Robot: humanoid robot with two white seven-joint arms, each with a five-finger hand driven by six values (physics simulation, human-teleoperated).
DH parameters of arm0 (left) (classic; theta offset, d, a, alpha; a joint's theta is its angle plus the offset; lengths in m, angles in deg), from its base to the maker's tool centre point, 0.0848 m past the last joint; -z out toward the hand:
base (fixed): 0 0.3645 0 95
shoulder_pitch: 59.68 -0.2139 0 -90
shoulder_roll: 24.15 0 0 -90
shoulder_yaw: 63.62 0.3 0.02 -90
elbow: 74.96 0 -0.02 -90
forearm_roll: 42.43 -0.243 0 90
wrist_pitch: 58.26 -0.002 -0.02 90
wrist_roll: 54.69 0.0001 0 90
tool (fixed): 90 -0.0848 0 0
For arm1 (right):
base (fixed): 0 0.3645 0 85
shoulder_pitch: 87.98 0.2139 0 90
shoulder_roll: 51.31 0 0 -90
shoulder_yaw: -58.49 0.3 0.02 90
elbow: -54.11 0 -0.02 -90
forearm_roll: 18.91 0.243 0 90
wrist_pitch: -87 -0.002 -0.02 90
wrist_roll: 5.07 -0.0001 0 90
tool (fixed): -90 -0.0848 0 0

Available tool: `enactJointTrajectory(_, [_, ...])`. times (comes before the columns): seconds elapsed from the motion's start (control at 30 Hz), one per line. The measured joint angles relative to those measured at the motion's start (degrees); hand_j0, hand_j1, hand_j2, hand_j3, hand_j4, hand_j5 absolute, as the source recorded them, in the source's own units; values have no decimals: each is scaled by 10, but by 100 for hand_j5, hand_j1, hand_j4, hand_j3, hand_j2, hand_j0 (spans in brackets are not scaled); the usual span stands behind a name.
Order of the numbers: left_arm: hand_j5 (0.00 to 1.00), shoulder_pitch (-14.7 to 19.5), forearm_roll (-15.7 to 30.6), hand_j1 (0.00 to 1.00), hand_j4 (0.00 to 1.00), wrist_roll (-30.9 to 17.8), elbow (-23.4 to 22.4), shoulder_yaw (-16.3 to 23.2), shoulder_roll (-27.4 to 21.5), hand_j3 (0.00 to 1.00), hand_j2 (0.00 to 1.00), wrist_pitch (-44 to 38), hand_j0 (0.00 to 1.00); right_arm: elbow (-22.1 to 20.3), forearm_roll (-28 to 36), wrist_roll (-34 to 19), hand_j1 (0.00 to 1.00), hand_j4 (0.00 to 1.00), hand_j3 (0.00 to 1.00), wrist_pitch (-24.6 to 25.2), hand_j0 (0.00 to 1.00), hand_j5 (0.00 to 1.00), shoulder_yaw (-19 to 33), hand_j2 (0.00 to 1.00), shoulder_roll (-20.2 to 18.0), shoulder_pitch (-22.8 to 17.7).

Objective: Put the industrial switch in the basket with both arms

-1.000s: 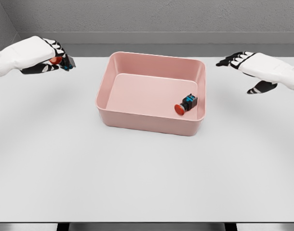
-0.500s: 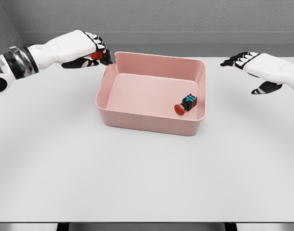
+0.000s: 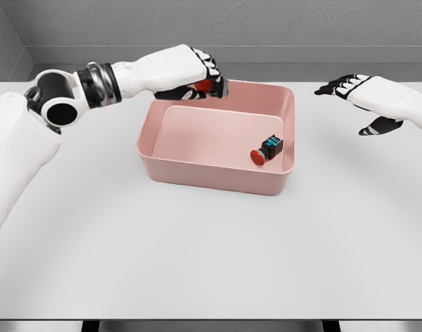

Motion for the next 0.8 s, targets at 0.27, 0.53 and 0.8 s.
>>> enactJointTrajectory(0.27, [100, 2, 0, 100, 100, 1, -2, 9, 22, 100, 100, -1, 100, 2, 0, 0, 100, 100, 100, 0, 100, 100, -4, 100, 2, 0])
enactJointTrajectory(0.53, [100, 5, 9, 100, 100, 2, -3, 3, 9, 100, 100, -1, 100, 0, 0, 0, 100, 100, 100, 0, 100, 100, -3, 100, 4, -1])
enactJointTrajectory(0.8, [100, -48, 101, 100, 100, 3, -5, -12, -113, 100, 100, -1, 100, -1, 0, 0, 100, 100, 100, 0, 100, 100, -5, 100, 5, -1])
